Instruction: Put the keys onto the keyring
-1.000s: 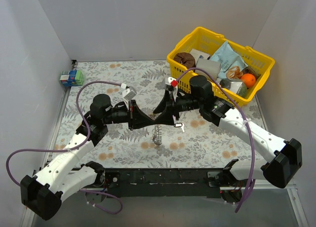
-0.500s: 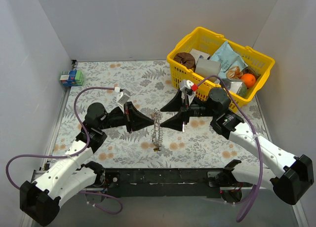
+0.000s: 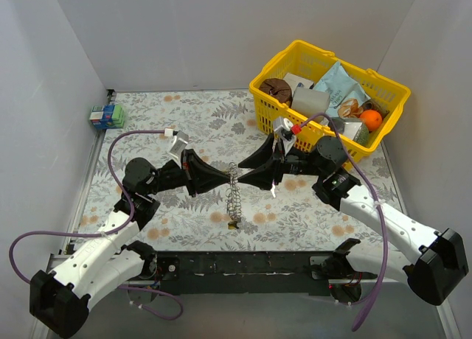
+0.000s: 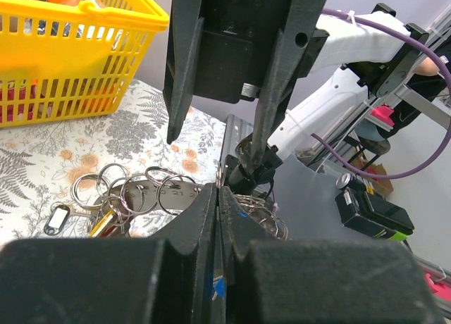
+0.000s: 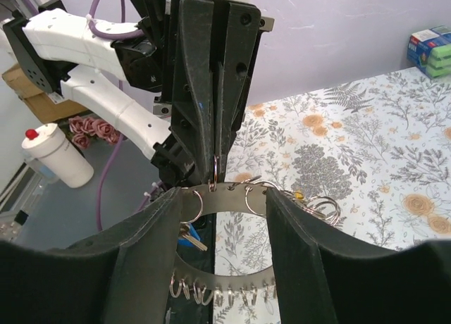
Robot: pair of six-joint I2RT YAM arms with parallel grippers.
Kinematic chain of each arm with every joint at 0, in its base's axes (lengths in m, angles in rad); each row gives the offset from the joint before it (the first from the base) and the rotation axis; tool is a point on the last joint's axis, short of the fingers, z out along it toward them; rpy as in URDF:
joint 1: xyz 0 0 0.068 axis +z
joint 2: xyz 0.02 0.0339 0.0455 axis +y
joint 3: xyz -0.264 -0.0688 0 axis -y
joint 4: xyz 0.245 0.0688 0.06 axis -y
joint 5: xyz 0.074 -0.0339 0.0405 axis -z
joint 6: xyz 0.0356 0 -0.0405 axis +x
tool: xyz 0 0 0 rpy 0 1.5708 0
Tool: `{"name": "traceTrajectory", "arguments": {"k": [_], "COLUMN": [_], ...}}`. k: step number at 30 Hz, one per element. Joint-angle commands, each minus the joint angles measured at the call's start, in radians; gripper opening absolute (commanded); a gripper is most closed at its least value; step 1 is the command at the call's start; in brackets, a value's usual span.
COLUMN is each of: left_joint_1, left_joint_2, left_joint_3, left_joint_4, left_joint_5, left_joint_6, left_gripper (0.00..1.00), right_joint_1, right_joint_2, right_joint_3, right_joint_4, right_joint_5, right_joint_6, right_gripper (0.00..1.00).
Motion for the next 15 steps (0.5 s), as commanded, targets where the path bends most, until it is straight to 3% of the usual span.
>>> {"name": "traceTrajectory", "arguments": {"k": [1,15], "left_joint_1": [-0.008,-0.014], "left_joint_2": [-0.014,0.0], "left_joint_3": [0.002,0.009], "left_joint_4": [0.07,0.053], "left_joint_5": [-0.016,-0.02], "left_joint_6": [-0.014,-0.009], "left_gripper": [0.0,0.0], "right_joint_1": [-0.004,0.022], "right_joint_2": [0.004,0.046], "right_joint_3": [-0.019,-0.007], "right_joint_4": [0.132,0.141], "right_joint_5": [0.006,-0.008], "right_joint_6": [0.058,0.056], "right_gripper": [0.57,0.45]}}
